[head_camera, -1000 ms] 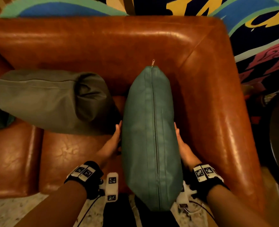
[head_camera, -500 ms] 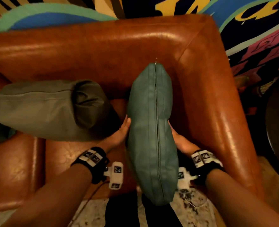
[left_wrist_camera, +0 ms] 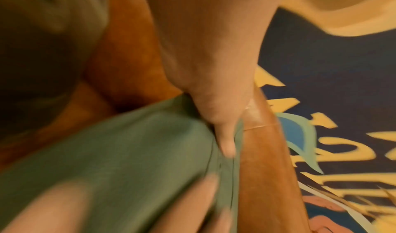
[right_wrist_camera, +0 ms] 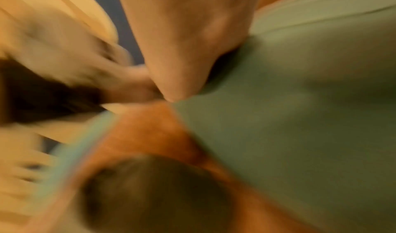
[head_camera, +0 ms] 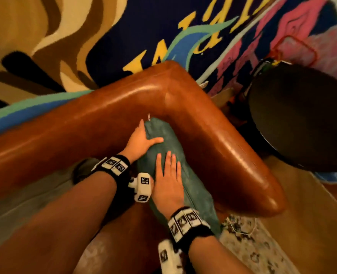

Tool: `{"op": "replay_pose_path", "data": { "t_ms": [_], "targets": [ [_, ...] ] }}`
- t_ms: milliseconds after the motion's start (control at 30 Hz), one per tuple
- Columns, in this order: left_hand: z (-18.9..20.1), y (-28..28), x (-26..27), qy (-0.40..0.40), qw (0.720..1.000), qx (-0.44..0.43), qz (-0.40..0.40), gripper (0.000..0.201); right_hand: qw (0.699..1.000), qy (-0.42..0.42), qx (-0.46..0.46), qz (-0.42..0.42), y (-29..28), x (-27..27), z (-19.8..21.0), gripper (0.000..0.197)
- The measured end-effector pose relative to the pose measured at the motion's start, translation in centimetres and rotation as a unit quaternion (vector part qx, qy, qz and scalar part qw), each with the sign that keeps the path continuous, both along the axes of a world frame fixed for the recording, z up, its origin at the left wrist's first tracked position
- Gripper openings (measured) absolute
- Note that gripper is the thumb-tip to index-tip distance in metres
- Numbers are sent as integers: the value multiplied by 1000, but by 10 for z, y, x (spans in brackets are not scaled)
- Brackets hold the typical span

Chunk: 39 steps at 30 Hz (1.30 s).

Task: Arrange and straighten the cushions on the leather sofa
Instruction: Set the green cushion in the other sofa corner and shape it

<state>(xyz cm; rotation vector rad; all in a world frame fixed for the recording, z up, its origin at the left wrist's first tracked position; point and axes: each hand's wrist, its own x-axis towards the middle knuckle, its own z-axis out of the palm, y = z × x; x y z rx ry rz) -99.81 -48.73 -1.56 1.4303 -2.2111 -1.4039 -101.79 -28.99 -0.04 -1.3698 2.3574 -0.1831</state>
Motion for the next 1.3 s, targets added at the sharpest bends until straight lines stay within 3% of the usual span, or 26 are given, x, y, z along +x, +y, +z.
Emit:
{"op": "replay_pose_path", "data": {
  "t_ms": [33,100,200,233,267,300,333,400,433,567,633,733,767,833,900,1033,1133,1167,1200,1267,1300],
  "targets": [
    [-2,2,6,7,1000,-22,4,78,1000,10,6,-7,23,-1,-13,76],
    [-5,-4,16,11,998,-57,10,47,994,-7,51,-98,74,-6,-24,80],
    [6,-18,26,5,997,-74,14,33,946,-61,159,-275,136,-13,-29,87],
    [9,-23,26,5,998,-54,34,33,915,-130,157,-347,141,-16,-24,96],
    [10,-28,25,14,998,-18,63,33,861,-247,107,-431,142,-22,-22,107],
    [17,-31,20,26,996,26,80,32,802,-342,27,-489,145,-28,-16,105],
    [17,-37,23,47,991,76,99,31,758,-395,-29,-518,146,-31,-22,81],
    [32,-45,24,89,979,154,98,31,740,-405,-86,-530,153,-42,-22,32],
    [38,-49,27,101,977,168,89,33,734,-407,-102,-533,156,-47,-12,23],
    [40,-59,40,110,971,183,105,37,648,-491,-192,-551,166,-49,20,19],
    [31,-60,42,104,967,189,139,35,646,-455,-205,-578,166,-50,16,20],
    [32,-55,35,134,947,261,133,26,616,-438,-210,-620,167,-47,5,47],
    [32,-52,31,115,950,268,109,27,592,-438,-211,-643,167,-48,1,46],
    [32,-47,23,84,961,250,80,36,537,-479,-204,-664,162,-44,6,27],
    [38,-48,15,85,968,219,88,36,503,-528,-220,-648,161,-42,9,21],
    [38,-62,16,90,973,186,107,13,508,-533,-244,-631,180,-39,9,26],
    [12,-67,23,47,975,158,151,21,491,-531,-223,-653,175,-31,-5,28],
    [5,-64,22,52,974,155,154,20,506,-504,-217,-666,168,-30,-8,22],
    [4,-60,17,67,975,154,144,20,562,-437,-198,-674,164,-33,-10,21],
    [17,-46,9,99,979,142,107,19,739,-180,-126,-637,153,-36,-1,30],
    [21,-42,8,109,981,131,90,21,810,-48,-121,-572,145,-31,9,41]
  ]
}}
